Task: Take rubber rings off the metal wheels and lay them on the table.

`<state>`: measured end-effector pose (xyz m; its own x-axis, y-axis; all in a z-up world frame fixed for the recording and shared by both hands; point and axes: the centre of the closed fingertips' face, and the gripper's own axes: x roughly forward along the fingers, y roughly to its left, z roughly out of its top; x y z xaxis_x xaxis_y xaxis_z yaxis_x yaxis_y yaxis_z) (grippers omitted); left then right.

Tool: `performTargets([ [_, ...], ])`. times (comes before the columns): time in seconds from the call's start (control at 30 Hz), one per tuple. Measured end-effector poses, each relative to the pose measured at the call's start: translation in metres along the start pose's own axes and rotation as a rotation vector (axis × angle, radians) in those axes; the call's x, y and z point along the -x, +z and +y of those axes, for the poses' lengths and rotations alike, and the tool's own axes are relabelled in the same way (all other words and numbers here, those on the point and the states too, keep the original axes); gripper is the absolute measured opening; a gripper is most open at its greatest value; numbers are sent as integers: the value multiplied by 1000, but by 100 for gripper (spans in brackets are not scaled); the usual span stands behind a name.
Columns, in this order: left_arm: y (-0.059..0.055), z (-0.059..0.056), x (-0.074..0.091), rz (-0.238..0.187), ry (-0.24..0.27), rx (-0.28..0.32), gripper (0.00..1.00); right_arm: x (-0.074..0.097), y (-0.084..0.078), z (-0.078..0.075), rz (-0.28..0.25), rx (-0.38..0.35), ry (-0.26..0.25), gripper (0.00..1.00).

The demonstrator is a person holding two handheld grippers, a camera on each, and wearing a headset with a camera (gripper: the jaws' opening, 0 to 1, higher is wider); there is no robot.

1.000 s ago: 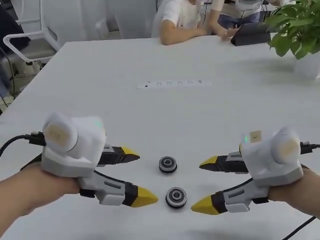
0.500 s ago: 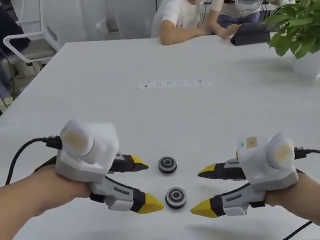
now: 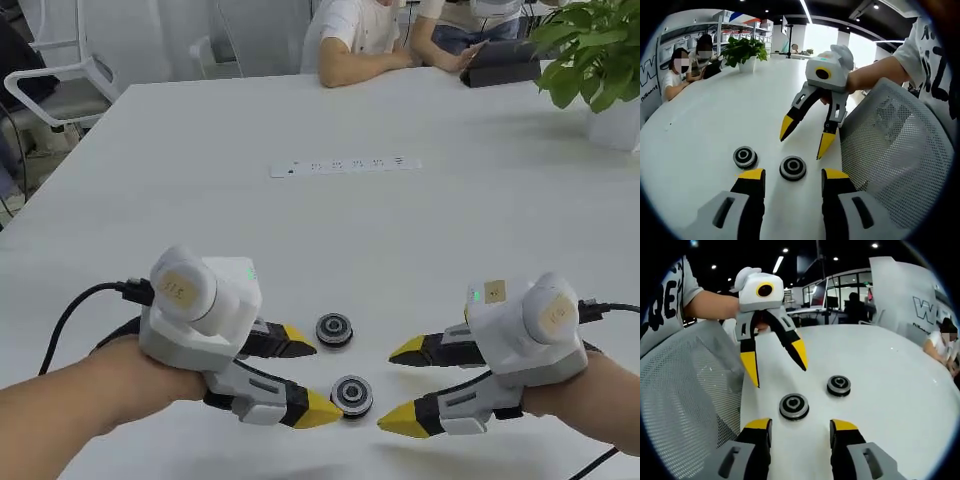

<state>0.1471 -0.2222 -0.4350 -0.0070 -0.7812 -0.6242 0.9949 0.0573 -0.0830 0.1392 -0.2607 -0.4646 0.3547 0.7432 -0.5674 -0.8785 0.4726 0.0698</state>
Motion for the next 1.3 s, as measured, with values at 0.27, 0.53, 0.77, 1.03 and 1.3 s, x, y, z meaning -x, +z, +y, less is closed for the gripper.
performTargets([
  [0.27, -1, -4, -11, 9, -16, 9, 32, -2, -3, 2, 5, 0, 9, 43],
  [0.53, -4, -5, -19, 26, -18, 6, 27, -4, -3, 4, 3, -4, 17, 42],
  [0.77, -6, -5, -26, 35, -12, 15, 23, -3, -4, 5, 6, -1, 20, 42],
  [1.03, -7, -3, -29, 37, 15, 8, 12, -3, -6, 7, 8, -6, 21, 42],
  [1.3, -9, -1, -29, 46, 66, -91, 8, -3, -4, 6, -3, -12, 21, 40],
])
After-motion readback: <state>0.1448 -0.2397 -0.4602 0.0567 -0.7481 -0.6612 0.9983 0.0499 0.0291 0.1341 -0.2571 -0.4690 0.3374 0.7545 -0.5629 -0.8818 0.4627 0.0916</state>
